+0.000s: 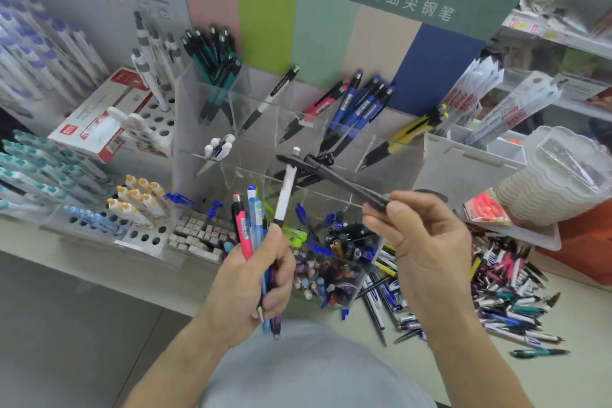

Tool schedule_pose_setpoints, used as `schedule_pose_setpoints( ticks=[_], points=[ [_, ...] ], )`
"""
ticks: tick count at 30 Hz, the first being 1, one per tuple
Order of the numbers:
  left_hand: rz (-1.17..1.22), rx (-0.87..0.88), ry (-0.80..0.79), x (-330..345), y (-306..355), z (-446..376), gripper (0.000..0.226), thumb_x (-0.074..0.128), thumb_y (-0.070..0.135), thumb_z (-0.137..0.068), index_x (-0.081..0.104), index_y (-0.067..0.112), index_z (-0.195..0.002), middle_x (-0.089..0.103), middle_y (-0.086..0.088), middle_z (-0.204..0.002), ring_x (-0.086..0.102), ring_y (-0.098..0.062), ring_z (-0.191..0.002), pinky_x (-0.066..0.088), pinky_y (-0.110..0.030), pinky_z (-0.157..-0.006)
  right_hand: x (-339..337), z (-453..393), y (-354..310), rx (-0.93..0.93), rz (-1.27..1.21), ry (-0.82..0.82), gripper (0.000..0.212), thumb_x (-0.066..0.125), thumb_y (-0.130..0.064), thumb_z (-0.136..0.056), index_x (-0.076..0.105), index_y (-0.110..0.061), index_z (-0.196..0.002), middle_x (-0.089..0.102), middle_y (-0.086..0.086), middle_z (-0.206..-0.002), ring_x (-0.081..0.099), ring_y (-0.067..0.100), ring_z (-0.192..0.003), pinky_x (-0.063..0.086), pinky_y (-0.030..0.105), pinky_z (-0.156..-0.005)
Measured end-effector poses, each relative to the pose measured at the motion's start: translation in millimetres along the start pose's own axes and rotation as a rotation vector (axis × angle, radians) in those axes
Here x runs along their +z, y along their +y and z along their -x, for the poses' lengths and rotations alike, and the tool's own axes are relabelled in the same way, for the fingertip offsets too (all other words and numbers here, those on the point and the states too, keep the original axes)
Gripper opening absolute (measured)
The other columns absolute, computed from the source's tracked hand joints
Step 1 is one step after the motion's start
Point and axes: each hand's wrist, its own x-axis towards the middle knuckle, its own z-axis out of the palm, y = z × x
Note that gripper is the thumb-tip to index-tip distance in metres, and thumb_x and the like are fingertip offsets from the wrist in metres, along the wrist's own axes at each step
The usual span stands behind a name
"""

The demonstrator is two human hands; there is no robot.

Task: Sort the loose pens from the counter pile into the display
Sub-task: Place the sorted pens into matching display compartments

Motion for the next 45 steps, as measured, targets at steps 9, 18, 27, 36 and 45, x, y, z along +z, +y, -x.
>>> schedule_pose_setpoints(
  ticks=[9,18,27,36,45],
  points=[
    [-0.026,0.257,0.268,23.3,8.1,-8.8,0.058,0.055,0.052,-0.09,0.072,-0.001,-0.104,0.039,-0.01,-0.04,0.033,-0.018,-0.035,0.039,-0.022,-0.042,22.9,35.3,38.0,0.075,0.148,-0.097,0.015,0.076,0.013,-0.078,0.076,-0.002,-0.08,0.076,0.019,-0.08,0.076,0.037,-0.076,0.064,0.039,-0.073],
    [-0.264,0.251,0.388,21.4,9.7,-3.3,0.04,0.072,0.042,-0.083,0.067,0.007,-0.064,0.048,-0.014,-0.044,0.037,-0.017,-0.031,0.032,-0.02,-0.036,20.1,20.7,30.0,0.408,0.549,-0.596,0.035,0.083,-0.001,-0.076,0.064,-0.005,-0.105,0.071,0.025,-0.092,0.073,0.043,-0.084,0.062,0.05,-0.08],
    [-0.35,0.126,0.178,32.1,-6.9,12.6,0.03,0.065,0.026,-0.087,0.07,0.016,-0.06,0.065,-0.007,-0.058,0.057,-0.011,-0.046,0.044,-0.015,-0.046,22.5,-17.7,-2.5,0.203,0.736,-0.713,0.022,0.06,-0.034,-0.099,0.066,-0.019,-0.114,0.069,0.001,-0.089,0.058,0.017,-0.058,0.05,0.029,-0.056],
    [-0.287,0.155,0.253,12.8,1.4,9.7,0.047,0.057,0.054,-0.086,0.072,0.009,-0.082,0.039,-0.011,-0.041,0.032,-0.021,-0.035,0.037,-0.027,-0.042,12.3,-41.1,-38.1,-0.057,0.885,-0.756,0.006,0.064,-0.02,-0.097,0.07,-0.018,-0.097,0.068,-0.009,-0.072,0.065,0.008,-0.062,0.052,0.022,-0.061],
    [-0.019,0.146,0.09,4.0,7.3,7.1,0.041,0.065,0.045,-0.082,0.068,0.012,-0.108,0.034,-0.009,-0.066,0.03,-0.013,-0.035,0.03,-0.022,-0.036,35.2,-61.8,-20.0,-0.684,0.972,-0.376,0.012,0.062,-0.007,-0.098,0.067,-0.015,-0.106,0.061,-0.007,-0.095,0.058,0.01,-0.086,0.048,0.02,-0.081]
  ],
)
